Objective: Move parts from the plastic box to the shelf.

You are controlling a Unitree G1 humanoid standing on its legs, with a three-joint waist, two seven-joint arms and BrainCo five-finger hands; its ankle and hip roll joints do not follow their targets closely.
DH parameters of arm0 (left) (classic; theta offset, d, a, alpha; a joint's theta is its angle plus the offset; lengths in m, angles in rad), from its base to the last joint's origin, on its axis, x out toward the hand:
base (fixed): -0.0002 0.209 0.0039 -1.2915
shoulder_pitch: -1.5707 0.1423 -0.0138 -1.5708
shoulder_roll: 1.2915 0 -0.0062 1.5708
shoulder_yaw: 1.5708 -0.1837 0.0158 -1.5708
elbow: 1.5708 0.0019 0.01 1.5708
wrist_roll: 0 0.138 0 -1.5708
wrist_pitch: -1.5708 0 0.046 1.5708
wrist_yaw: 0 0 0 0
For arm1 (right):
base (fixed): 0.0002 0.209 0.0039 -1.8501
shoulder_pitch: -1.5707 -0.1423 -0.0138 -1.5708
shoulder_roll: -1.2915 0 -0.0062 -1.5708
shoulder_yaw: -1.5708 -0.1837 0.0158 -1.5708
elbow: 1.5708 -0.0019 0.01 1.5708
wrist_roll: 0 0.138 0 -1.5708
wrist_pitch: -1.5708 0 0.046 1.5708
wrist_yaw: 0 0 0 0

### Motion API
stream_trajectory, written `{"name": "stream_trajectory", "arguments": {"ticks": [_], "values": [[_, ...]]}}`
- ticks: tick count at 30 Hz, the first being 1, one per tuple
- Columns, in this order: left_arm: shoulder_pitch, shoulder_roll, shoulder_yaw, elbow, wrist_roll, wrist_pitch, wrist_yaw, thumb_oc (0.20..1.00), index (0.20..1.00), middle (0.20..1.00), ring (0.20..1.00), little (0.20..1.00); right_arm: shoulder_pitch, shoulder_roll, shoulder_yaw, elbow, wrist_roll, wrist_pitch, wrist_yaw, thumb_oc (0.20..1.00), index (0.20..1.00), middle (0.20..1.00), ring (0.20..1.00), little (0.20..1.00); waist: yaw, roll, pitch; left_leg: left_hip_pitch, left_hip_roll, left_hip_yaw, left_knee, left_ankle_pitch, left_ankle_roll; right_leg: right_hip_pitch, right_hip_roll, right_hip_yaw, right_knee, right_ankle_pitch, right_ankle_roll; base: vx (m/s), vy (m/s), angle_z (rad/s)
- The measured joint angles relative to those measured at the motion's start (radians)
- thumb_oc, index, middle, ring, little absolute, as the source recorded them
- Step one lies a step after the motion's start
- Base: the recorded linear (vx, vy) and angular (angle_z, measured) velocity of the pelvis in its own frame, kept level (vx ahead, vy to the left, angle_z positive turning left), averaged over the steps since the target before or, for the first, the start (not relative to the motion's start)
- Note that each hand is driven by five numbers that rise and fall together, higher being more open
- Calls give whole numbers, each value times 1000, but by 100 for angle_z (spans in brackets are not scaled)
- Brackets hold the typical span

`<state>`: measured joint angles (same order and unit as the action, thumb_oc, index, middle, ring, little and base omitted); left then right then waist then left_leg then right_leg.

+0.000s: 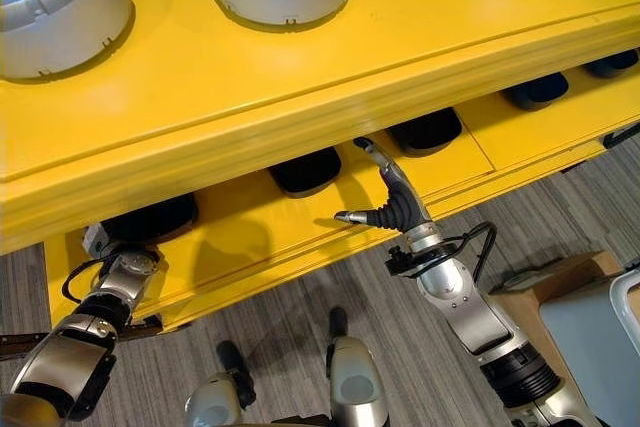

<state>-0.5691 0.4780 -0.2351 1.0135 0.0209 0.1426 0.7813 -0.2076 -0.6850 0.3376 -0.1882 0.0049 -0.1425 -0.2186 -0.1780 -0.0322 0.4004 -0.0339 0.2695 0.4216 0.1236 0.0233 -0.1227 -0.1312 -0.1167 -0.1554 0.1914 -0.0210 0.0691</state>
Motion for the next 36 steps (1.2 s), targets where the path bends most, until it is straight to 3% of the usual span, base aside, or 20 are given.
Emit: {"name": "stream_trajectory", "arguments": {"ticks": [15, 16, 17, 36], "values": [[51, -40, 0, 11, 30, -5, 1, 200, 200, 200, 200, 200, -24, 0, 27, -1, -3, 17, -11, 1000, 1000, 1000, 1000, 1000, 4, 11, -4, 37, -10, -19, -8, 1, 2, 42, -8, -9, 0, -4, 5, 9, 0, 2], [51, -40, 1, 11, 30, -4, 1, 925, 925, 925, 925, 925, -24, 0, 27, -1, -5, 17, -11, 1000, 1000, 1000, 1000, 1000, 4, 11, -4, 37, -10, -19, -8, 1, 2, 42, -8, -9, 0, -4, 5, 0, 0, 0], [52, -40, 1, 12, 30, -4, 1, 1000, 1000, 1000, 1000, 1000, -24, 0, 27, -1, -7, 17, -11, 1000, 1000, 1000, 1000, 1000, 5, 11, -5, 37, -10, -19, -8, 1, 2, 42, -8, -9, 0, -4, 5, 0, 0, 0], [58, -41, 2, 9, 40, -9, 19, 1000, 1000, 1000, 1000, 1000, -24, 0, 26, 0, -9, 32, -19, 1000, 1000, 1000, 1000, 1000, 3, 16, -42, 37, -9, -20, -3, 2, 3, 42, -9, -9, 5, -3, 5, 8, 2, 0]]}}
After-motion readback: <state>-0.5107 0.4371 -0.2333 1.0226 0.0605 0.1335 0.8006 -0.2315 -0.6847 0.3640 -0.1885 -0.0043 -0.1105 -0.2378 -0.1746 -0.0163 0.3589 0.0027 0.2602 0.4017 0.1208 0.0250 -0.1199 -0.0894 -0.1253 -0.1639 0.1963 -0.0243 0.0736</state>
